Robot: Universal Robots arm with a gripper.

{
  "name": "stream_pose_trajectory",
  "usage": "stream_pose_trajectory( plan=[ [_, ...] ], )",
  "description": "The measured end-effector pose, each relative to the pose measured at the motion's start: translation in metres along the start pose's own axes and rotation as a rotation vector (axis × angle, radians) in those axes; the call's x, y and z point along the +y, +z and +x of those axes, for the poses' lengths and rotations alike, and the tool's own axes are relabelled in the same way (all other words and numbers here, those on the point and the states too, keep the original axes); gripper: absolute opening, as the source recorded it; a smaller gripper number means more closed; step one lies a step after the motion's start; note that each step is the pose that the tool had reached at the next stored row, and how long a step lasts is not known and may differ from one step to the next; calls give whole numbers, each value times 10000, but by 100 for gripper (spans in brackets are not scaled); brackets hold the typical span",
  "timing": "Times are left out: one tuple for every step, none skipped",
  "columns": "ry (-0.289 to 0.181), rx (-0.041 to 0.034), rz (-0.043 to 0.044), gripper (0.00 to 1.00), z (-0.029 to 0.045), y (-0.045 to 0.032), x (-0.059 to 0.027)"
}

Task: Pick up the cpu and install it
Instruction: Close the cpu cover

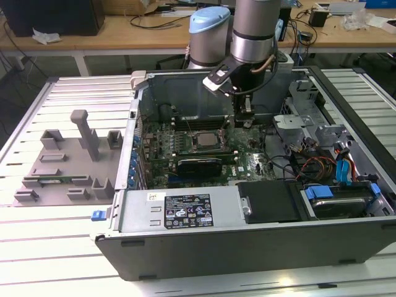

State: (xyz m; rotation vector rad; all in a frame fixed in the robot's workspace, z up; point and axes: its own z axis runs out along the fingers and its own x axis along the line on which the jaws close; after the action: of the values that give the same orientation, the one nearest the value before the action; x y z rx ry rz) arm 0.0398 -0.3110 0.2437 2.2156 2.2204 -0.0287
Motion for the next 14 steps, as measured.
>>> stream_pose_trajectory(
  plan=[
    [5, 0, -14, 11, 3, 0, -39],
    [7, 0, -25, 11, 5, 1, -89],
    [10, 0, -33, 11, 7, 1, -127],
    [11, 0, -39, 11, 8, 2, -152],
    [11, -1, -43, 11, 9, 2, -190],
    [12, 0, -44, 11, 9, 2, -201],
    [12, 0, -44, 11, 9, 2, -201],
    [12, 1, -45, 11, 10, 3, -201],
    [11, 0, -45, 11, 10, 3, -201],
    [11, 0, -45, 11, 10, 3, -201],
    [12, 1, -44, 11, 10, 3, -201],
    [12, 1, -44, 11, 10, 3, -202],
    [11, 0, -44, 11, 10, 3, -202],
    [11, 0, -44, 11, 10, 3, -202]
  ],
)
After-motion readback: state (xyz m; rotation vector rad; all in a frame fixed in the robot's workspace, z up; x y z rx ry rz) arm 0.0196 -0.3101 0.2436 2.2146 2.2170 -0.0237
